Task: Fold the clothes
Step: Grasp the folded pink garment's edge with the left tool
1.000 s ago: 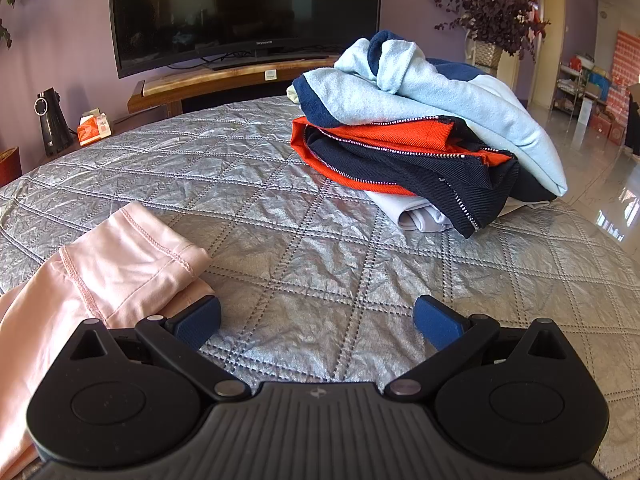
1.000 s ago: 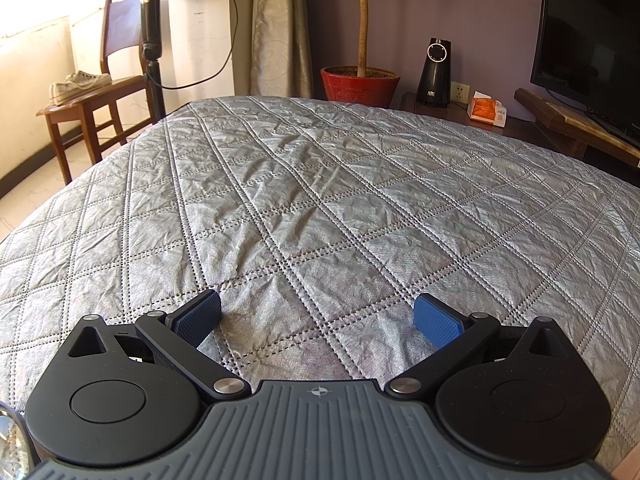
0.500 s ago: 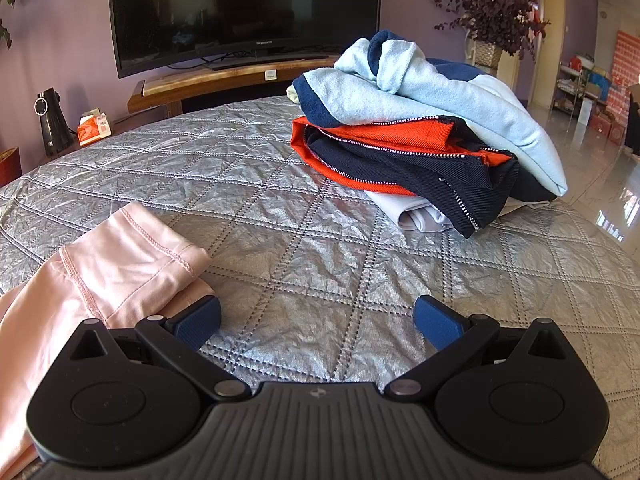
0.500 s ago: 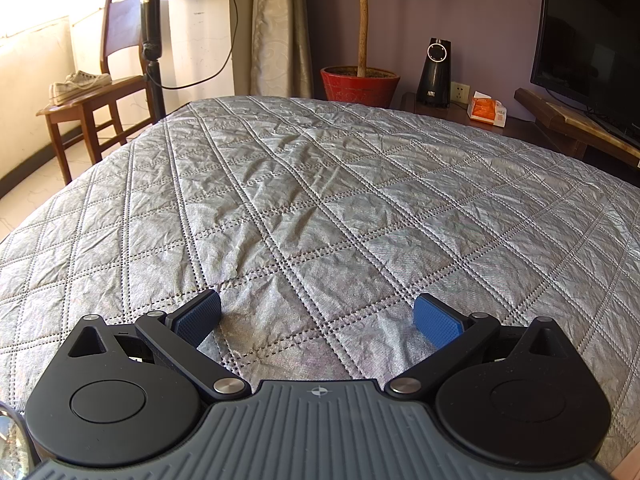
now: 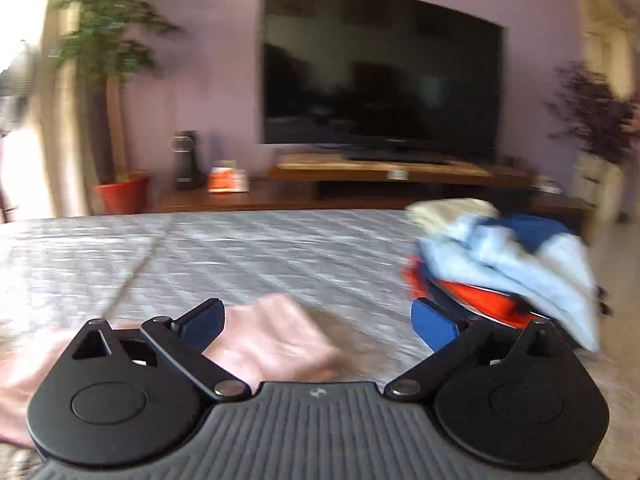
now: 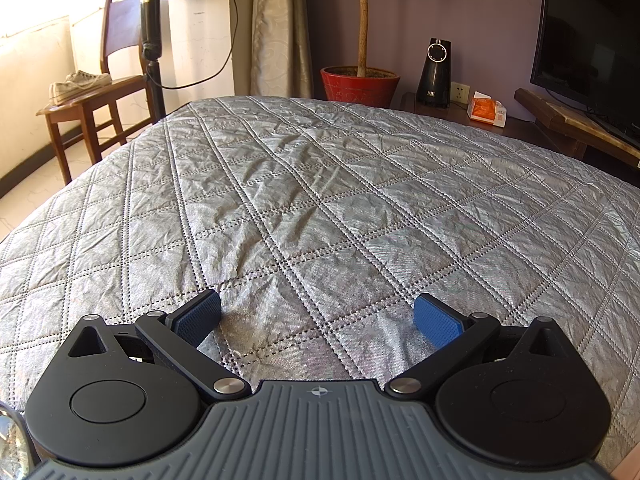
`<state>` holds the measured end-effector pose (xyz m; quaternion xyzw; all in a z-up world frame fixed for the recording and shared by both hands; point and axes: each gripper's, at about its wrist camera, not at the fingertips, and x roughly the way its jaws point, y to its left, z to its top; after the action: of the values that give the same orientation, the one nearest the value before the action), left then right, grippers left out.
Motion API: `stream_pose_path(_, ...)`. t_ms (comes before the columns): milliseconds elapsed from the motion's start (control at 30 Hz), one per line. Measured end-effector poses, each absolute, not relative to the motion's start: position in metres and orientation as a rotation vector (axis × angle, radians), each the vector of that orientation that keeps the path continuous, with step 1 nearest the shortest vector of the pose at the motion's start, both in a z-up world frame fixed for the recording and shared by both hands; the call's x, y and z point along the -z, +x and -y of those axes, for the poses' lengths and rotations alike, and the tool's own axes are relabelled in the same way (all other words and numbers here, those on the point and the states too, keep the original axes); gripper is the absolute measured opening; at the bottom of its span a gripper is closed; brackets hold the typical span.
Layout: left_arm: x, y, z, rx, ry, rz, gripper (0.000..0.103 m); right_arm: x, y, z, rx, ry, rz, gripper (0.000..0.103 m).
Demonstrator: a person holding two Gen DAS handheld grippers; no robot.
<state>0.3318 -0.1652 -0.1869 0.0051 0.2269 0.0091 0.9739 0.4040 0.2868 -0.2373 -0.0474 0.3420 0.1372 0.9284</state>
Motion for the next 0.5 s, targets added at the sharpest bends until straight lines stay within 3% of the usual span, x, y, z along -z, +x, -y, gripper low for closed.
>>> stream_pose_path(167, 0.167, 0.373, 0.055, -0.547, -0.198, -0.557, 0.098, 0.237, 0.404, -0.287, -0.280, -0.097, -0.701, 0.103)
stream_pose_path(233, 0.168, 0.388, 0.011, -0.709, -0.344, -0.589, 0.090, 0.237, 0.404, -0.287, -0.280, -0.098, -0.701, 0.103)
stream_pose_path(367, 0.180, 0.411, -0.049, -0.933, -0.647, -0.640, 0.066, 0.237, 0.404, -0.287, -0.280, -0.098, -0.701, 0.103)
stream_pose_path(500, 0.203, 0.416, -0.075, -1.058, -0.805, -0.716, 0.059, 0.237, 0.404, -0.287, -0.279, -0.098, -0.701, 0.103)
